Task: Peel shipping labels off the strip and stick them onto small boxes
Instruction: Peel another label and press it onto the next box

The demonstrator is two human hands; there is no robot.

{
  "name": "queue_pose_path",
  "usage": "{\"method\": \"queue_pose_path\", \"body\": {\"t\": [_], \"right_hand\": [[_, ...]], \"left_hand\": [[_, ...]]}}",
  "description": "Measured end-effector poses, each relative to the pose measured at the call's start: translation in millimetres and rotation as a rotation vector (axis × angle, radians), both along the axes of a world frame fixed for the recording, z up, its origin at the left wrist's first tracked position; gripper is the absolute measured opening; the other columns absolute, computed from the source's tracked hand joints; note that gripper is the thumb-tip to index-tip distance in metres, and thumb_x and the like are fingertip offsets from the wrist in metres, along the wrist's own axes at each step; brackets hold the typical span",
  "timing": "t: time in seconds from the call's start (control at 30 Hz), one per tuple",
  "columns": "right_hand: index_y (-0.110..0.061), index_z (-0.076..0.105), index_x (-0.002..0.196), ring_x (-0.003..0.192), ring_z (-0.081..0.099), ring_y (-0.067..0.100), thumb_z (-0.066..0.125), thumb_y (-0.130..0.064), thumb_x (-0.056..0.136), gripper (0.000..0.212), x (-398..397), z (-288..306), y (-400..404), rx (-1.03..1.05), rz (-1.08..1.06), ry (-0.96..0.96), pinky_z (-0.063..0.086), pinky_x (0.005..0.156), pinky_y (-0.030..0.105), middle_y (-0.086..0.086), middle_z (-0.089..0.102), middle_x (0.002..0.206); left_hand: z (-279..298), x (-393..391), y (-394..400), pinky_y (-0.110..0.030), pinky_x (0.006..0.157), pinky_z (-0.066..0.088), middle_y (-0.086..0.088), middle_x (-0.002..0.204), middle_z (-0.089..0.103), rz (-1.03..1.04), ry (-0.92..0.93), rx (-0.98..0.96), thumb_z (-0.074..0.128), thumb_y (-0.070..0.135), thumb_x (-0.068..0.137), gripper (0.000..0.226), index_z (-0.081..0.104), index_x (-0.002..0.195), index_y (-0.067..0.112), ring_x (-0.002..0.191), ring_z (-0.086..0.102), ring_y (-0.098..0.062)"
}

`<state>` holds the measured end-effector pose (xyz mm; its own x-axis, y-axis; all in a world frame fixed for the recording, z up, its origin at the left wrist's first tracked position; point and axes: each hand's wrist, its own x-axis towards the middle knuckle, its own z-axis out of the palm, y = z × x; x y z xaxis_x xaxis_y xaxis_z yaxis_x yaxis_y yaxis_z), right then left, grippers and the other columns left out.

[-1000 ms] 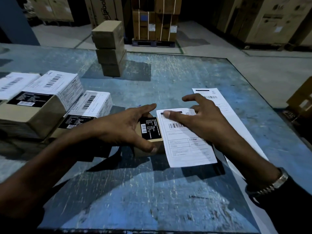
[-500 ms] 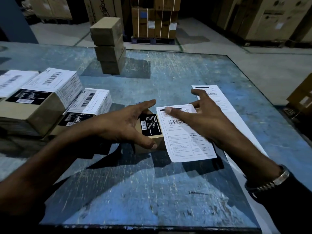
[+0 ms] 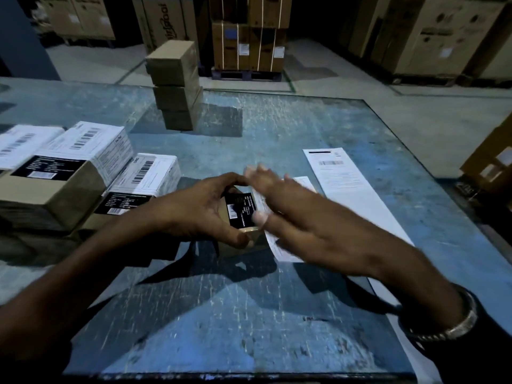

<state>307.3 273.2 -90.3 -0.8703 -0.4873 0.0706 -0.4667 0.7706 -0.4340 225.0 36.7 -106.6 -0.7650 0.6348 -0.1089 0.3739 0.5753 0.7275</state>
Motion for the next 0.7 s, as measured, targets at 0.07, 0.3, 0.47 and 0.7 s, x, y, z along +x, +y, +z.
{"method": "queue_pose_path", "body": {"t": [0.07, 0.3, 0.47, 0.7], "right_hand": [[-0.034, 0.006, 0.172, 0.154, -0.019, -0.016, 0.022, -0.064, 0.11, 0.071, 1.2, -3.1, -3.3, 0.193, 0.075, 0.005, -0.01, 0.132, 0.025, -0.02, -0.007, 0.177], [-0.034, -0.02, 0.168, 0.153, -0.028, -0.012, 0.004, -0.092, 0.09, 0.1, 1.6, 1.6, 4.4, 0.365, -0.141, -0.08, -0.008, 0.134, 0.033, -0.02, -0.027, 0.172], [-0.028, -0.02, 0.168, 0.157, -0.026, -0.004, -0.003, -0.095, 0.084, 0.109, -4.8, 6.6, 17.6, 0.325, -0.341, -0.172, -0.009, 0.134, 0.036, -0.015, -0.027, 0.173], [-0.037, -0.026, 0.164, 0.148, -0.035, -0.015, 0.002, -0.09, 0.09, 0.095, -5.9, 6.8, 21.1, 0.221, -0.264, -0.162, -0.015, 0.132, 0.033, -0.024, -0.035, 0.168]], "left_hand": [[3.2, 1.3, -0.6, -0.033, 0.094, 0.059, 0.018, 0.115, 0.074, 0.04, 0.109, -0.019, 0.086, 0.066, 0.051, 0.085, 0.063, 0.128, 0.035, 0.105, 0.071, 0.001], [8.1, 5.9, 0.6, -0.038, 0.089, 0.064, 0.016, 0.105, 0.08, 0.087, 0.135, 0.026, 0.099, 0.049, 0.064, 0.067, 0.074, 0.124, 0.03, 0.096, 0.076, -0.003], [3.5, 3.7, -1.3, -0.031, 0.104, 0.058, 0.013, 0.128, 0.075, 0.072, 0.177, 0.023, 0.098, 0.045, 0.064, 0.087, 0.064, 0.143, 0.029, 0.113, 0.07, 0.0], [2.7, 3.7, 0.4, -0.032, 0.118, 0.047, 0.007, 0.16, 0.053, -0.287, 0.589, 0.055, 0.08, 0.036, 0.091, 0.068, 0.057, 0.153, 0.023, 0.147, 0.048, -0.003]]}}
